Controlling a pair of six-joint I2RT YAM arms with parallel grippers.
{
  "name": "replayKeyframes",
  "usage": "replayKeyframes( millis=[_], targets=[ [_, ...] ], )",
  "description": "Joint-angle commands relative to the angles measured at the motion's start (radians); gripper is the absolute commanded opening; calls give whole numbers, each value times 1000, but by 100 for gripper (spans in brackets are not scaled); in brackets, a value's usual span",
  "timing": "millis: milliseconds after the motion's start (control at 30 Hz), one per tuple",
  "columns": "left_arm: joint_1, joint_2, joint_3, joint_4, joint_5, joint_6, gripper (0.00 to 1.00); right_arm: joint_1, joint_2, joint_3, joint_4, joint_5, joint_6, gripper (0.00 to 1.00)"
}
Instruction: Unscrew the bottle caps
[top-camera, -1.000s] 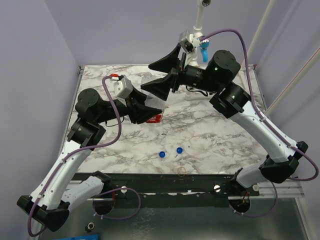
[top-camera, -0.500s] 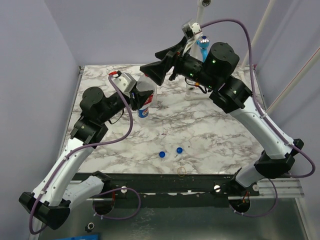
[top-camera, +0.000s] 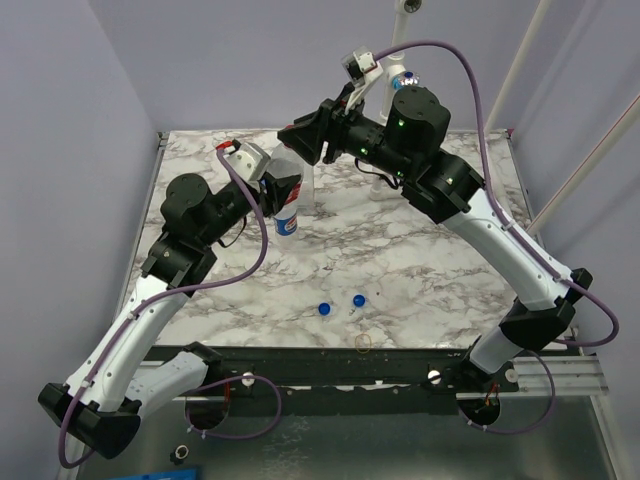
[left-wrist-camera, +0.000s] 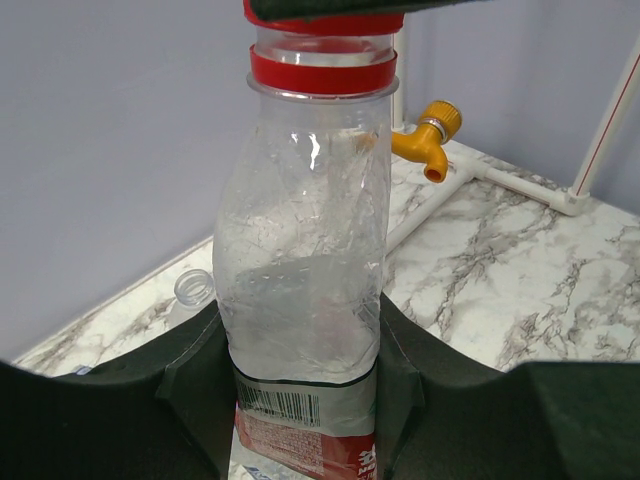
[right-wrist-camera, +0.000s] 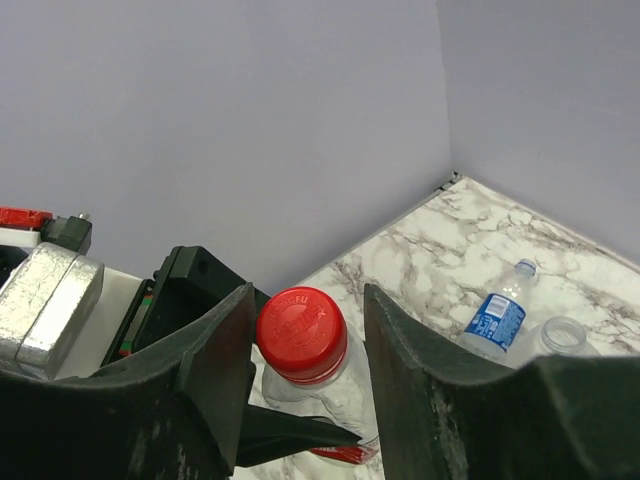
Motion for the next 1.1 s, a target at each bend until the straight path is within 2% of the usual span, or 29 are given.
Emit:
replayKeyframes(
  millis=[0,133,233,333,500,667,733,833,933,1067],
  targets=[
    [-5,0,-15,7,-28,1,22,7,14,15,7,7,1,50],
    [-4,-2,-14,6,-28,1,22,6,30,28,-10,2,1,54],
    [-4,-3,-14,7,-27,-5,22,6,29,22,-4,8,3,53],
    [-4,-5,-14,6,-22,-13,22,7,27,19,-1,10,1,49],
    [-4,-12,-17,6,-8,-20,22,6,0,-10,27,22,-2,29],
    [-4,-23,-29,3,45,-43,22,6,-46,-35,63,-18,-24,24],
    [-4,-28,-30,-6,112,-62,22,6,-77,-68,102,-70,-39,20],
    [-4,-41,-25,-32,285,-107,22,6,-122,-113,157,-207,-65,18],
    [-4,-63,-25,-32,481,-152,24,5,-164,-174,208,-399,-99,17],
    [-4,-51,-4,-76,646,-211,23,-10,-215,-250,274,-710,-102,17]
  ],
)
